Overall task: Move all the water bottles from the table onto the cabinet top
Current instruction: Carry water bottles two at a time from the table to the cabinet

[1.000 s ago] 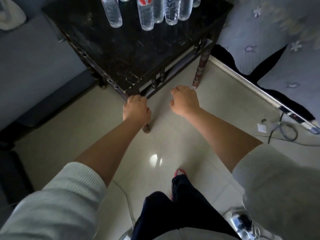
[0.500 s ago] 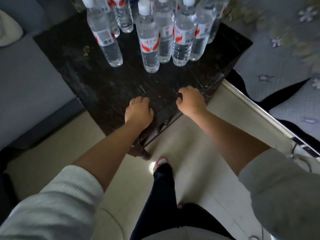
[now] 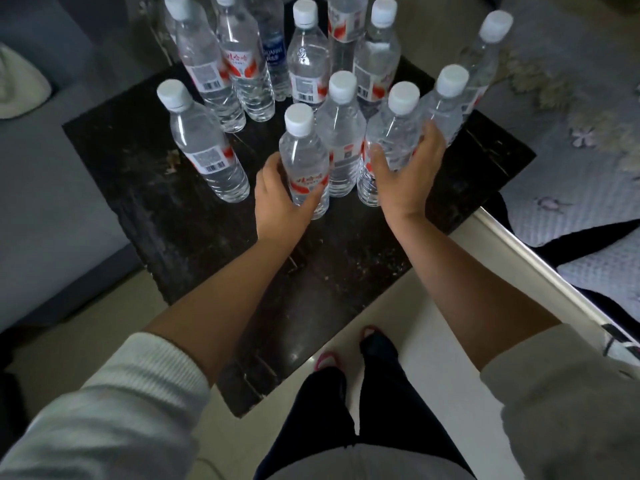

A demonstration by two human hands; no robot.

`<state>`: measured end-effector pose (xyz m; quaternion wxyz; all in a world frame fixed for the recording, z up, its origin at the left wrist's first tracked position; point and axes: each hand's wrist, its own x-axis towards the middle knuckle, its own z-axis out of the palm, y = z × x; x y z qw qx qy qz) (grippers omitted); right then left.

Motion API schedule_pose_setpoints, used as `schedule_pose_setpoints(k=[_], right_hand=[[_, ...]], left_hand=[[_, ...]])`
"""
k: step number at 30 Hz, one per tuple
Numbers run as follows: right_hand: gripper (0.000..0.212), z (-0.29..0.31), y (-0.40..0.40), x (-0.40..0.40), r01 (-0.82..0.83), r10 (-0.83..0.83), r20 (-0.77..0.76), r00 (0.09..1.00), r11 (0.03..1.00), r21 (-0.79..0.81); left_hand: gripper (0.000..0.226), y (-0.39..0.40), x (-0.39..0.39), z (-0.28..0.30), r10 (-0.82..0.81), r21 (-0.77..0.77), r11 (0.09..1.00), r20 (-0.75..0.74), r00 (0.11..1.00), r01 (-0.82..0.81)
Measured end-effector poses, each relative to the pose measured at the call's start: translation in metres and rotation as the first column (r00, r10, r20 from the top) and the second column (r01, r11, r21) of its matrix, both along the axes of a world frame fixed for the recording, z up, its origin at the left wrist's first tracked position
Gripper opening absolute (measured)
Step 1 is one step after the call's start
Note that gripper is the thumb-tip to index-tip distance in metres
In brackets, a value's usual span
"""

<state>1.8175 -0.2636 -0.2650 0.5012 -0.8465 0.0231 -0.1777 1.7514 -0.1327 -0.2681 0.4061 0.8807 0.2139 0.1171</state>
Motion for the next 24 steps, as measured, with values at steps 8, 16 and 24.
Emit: schedule_pose_setpoints(k=[8, 16, 24], right_hand=[[0.073, 0.014, 0.0, 0.031, -0.077, 0.078, 0.088, 0.993, 0.997, -0.014], [0.035, 0.016, -0.001, 0.054, -0.169, 0.225, 0.252, 0.941, 0.96, -0.225], [0.03, 0.019, 0.003, 0.036, -0.404, 0.496, 0.265, 0.827, 0.852, -0.333]], left_hand=[[0.078, -0.011, 0.04, 0.033, 0.143, -0.066, 0.989, 0.203, 0.969, -0.132], [0.036, -0.008, 0.052, 0.038, 0.132, 0.177, 0.97, 0.199, 0.971, -0.168], [0.043, -0.006, 0.01, 0.046, 0.249, 0.205, 0.939, 0.149, 0.957, -0.277]])
